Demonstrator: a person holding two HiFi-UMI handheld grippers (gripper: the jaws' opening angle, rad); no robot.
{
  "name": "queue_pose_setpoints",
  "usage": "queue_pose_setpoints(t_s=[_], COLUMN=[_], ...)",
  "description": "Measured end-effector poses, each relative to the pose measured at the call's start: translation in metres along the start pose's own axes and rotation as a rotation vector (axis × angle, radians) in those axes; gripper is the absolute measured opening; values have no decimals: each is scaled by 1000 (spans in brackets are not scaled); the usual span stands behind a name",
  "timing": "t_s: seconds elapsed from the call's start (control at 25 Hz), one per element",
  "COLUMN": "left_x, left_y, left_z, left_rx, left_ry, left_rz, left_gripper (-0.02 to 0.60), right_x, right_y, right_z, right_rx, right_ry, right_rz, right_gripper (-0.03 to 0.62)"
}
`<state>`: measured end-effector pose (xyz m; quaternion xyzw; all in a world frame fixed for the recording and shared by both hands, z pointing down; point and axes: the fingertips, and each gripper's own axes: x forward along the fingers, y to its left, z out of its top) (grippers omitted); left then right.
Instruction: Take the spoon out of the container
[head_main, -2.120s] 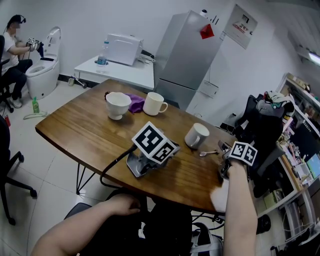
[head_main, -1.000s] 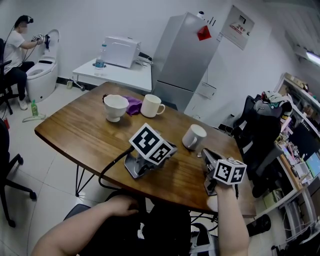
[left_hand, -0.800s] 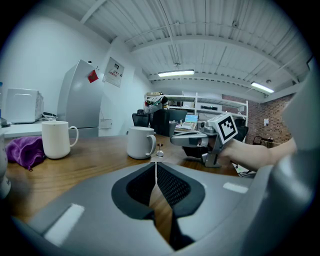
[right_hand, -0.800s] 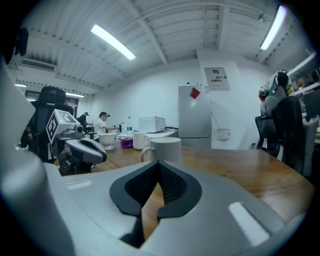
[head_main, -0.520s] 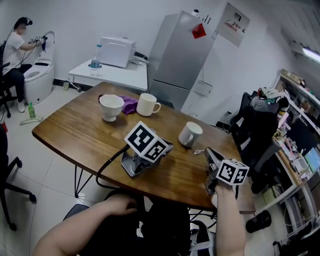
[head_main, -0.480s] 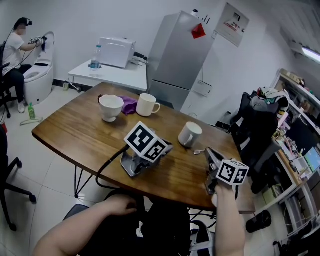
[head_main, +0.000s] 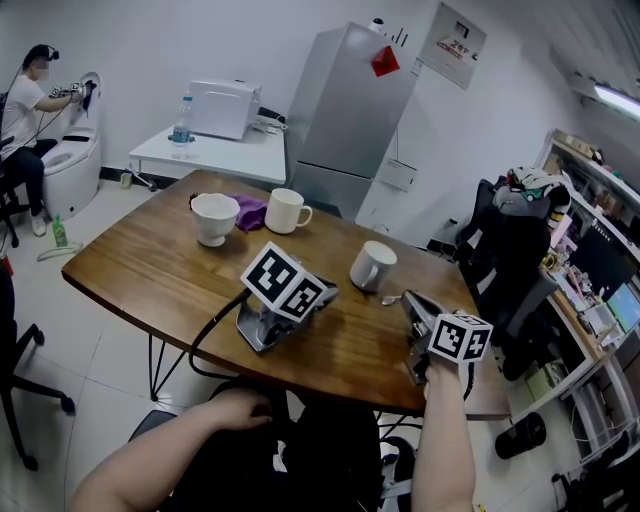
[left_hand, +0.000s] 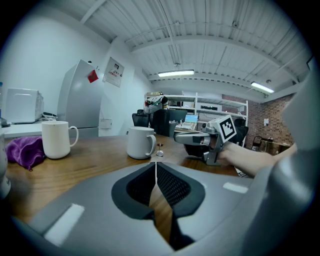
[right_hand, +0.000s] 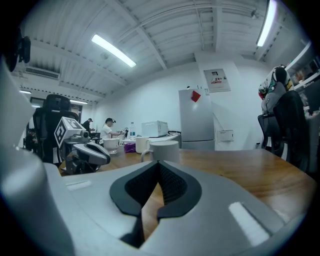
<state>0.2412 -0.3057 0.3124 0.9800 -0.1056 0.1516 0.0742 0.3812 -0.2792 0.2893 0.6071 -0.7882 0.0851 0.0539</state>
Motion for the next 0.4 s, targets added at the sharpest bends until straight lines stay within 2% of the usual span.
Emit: queue_pose_setpoints(t_s=[0.4], left_x=[1], left_y=[0], left_z=[1], left_rx=[5], left_ry=[-1], left_rz=[0], left_gripper=[12], right_x=[1], right_y=[1], right_z=[1], right_rx=[-1], right_ry=[-4], right_rz=[16], right_gripper=[2])
